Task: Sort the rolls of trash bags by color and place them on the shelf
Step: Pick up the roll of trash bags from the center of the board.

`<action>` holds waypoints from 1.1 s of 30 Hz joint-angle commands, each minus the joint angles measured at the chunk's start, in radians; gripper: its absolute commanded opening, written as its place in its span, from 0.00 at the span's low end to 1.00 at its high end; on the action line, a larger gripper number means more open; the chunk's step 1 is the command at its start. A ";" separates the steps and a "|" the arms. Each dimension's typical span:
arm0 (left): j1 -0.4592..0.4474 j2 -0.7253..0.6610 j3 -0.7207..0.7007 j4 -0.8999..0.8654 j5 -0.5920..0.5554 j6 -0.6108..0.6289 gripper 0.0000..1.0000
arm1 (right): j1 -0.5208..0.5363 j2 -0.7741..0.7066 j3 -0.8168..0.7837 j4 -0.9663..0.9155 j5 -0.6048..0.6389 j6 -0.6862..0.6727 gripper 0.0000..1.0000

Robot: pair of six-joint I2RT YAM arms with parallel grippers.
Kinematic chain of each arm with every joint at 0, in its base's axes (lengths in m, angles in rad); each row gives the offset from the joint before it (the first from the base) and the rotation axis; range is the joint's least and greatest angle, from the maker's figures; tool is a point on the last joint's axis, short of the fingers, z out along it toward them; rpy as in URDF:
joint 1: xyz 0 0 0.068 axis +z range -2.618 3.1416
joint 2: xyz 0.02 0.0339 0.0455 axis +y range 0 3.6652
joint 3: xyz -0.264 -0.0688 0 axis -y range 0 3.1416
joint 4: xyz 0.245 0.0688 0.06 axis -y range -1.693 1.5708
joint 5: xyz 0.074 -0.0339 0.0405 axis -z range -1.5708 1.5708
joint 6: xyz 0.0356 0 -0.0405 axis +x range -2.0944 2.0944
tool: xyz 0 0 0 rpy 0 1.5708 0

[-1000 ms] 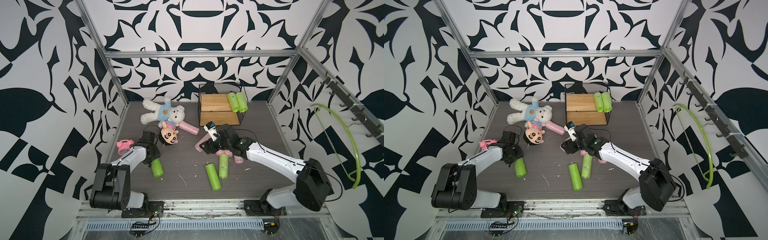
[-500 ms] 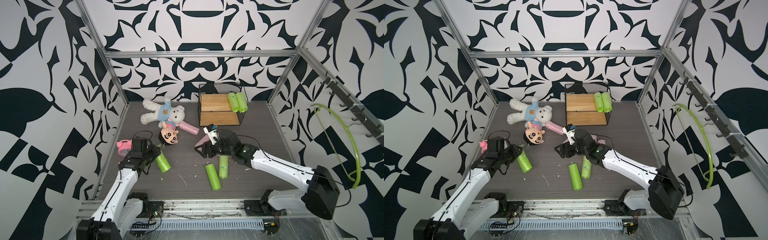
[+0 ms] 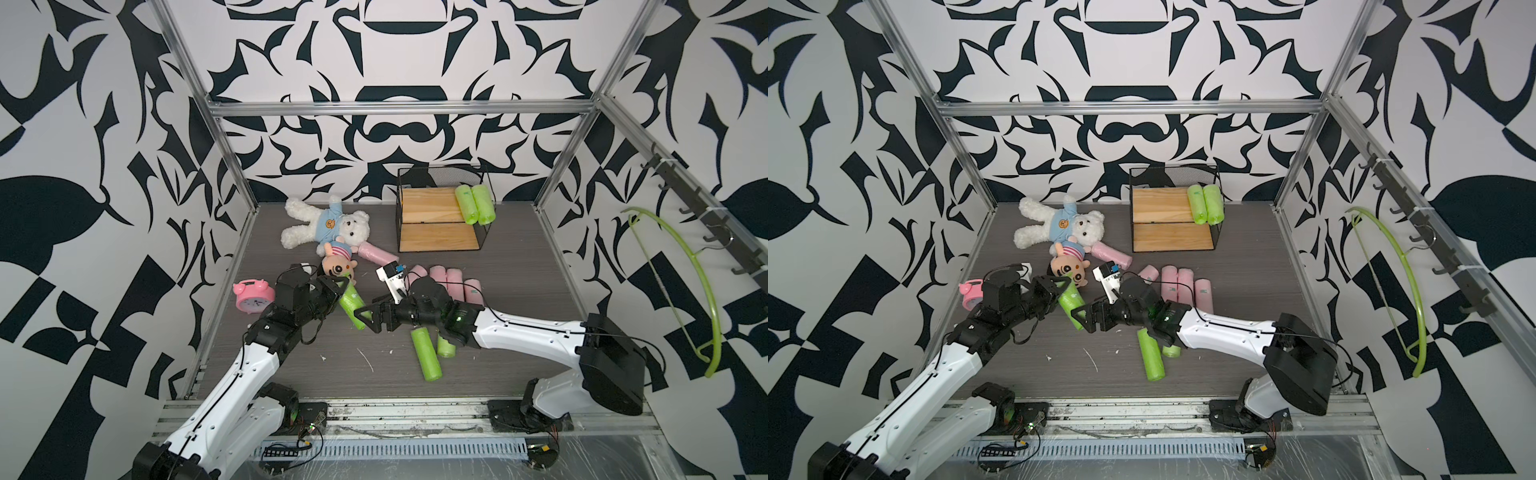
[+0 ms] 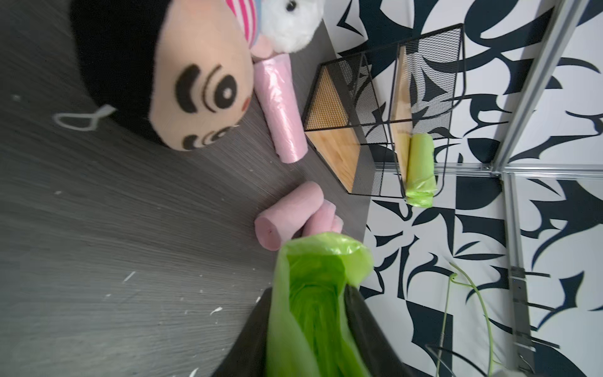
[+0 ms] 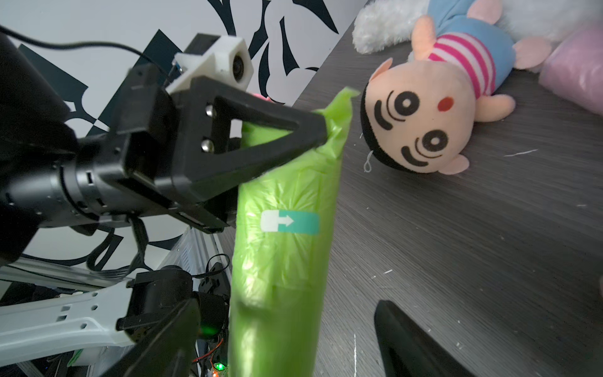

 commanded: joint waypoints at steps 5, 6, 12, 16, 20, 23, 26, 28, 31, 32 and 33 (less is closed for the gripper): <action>-0.048 0.023 0.042 0.149 0.011 -0.094 0.33 | 0.003 0.010 0.039 0.087 0.061 0.013 0.84; -0.050 0.025 0.044 0.151 0.013 -0.096 0.34 | 0.002 0.011 0.039 0.091 0.061 0.012 0.82; -0.054 0.027 0.039 0.159 0.011 -0.103 0.35 | 0.003 0.011 0.046 0.096 0.067 0.002 0.59; -0.054 0.025 0.038 0.156 0.013 -0.100 0.40 | 0.003 -0.006 0.051 0.065 0.094 -0.021 0.49; -0.054 0.028 0.041 0.130 0.006 -0.067 0.56 | 0.001 -0.032 0.065 0.011 0.122 -0.052 0.45; -0.054 0.030 0.037 0.118 0.003 -0.026 0.72 | -0.001 -0.051 0.088 -0.058 0.143 -0.090 0.43; -0.054 0.034 0.068 0.057 -0.007 0.066 0.84 | -0.010 -0.079 0.102 -0.130 0.173 -0.128 0.41; -0.054 0.036 0.095 0.002 -0.020 0.132 0.84 | -0.022 -0.101 0.111 -0.178 0.190 -0.148 0.41; -0.049 0.039 0.119 -0.056 -0.042 0.219 0.90 | -0.052 -0.140 0.127 -0.250 0.206 -0.180 0.40; -0.046 0.040 0.129 -0.073 -0.046 0.252 0.90 | -0.068 -0.154 0.134 -0.277 0.210 -0.191 0.40; -0.044 0.041 0.138 -0.090 -0.049 0.277 0.91 | -0.085 -0.167 0.143 -0.303 0.212 -0.201 0.40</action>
